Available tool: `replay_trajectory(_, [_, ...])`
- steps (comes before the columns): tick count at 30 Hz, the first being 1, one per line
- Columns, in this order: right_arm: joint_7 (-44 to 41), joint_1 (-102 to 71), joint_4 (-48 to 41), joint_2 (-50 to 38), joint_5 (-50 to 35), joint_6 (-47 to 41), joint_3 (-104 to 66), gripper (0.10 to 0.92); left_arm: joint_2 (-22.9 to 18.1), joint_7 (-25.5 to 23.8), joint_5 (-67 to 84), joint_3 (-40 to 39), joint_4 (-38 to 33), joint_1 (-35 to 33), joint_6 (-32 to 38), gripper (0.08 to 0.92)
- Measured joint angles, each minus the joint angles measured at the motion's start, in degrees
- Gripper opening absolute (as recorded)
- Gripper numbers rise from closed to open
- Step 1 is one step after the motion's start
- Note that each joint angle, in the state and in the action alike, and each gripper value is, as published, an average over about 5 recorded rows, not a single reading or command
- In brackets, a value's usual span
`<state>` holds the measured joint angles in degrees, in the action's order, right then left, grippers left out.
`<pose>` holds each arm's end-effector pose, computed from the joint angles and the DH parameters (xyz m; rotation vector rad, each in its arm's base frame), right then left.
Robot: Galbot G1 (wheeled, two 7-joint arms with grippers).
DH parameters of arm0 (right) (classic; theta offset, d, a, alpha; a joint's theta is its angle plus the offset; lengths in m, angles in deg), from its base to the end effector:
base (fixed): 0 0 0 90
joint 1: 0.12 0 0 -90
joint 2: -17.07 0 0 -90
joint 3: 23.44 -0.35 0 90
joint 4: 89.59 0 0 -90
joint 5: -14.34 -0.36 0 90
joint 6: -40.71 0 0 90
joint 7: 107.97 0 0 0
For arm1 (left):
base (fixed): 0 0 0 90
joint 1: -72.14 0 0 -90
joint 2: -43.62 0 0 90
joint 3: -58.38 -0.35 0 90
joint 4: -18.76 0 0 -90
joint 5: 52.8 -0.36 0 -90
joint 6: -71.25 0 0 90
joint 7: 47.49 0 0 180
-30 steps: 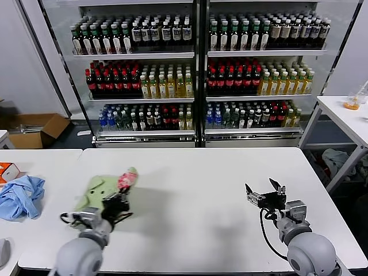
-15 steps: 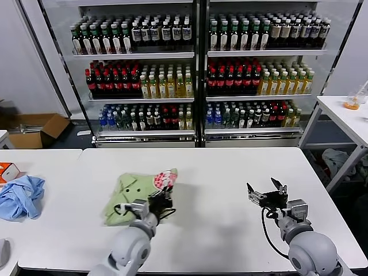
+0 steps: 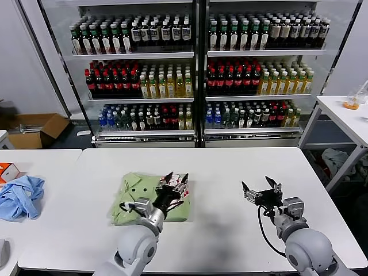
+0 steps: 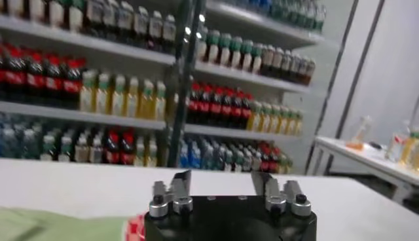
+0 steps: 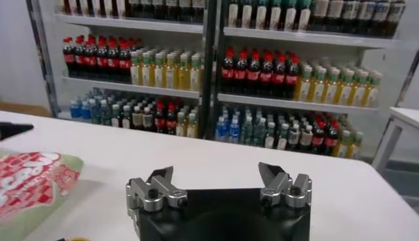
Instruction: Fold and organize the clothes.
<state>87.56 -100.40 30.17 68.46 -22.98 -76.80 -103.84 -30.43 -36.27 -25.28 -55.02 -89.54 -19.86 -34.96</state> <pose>0.2735 -0.0662 -0.2187 0.2523 -2.7988 0.1286 0.3042 -0.0654 -0.2759 -0.4841 -2.9066 0.2671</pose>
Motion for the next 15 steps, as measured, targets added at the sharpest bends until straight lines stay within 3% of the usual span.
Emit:
replay_trajectory(7, [0.5,5.2,-2.2,2.4,-4.1,-0.4,6.3,0.823,2.7,0.7,-1.6,7.2,-3.9,-5.4,3.7,0.798])
replay_trajectory(15, [2.0,13.8,-7.7,7.9,-9.0,-1.7,15.9,0.823,6.1,1.8,-2.0,17.6,-7.5,-13.5,6.3,0.823])
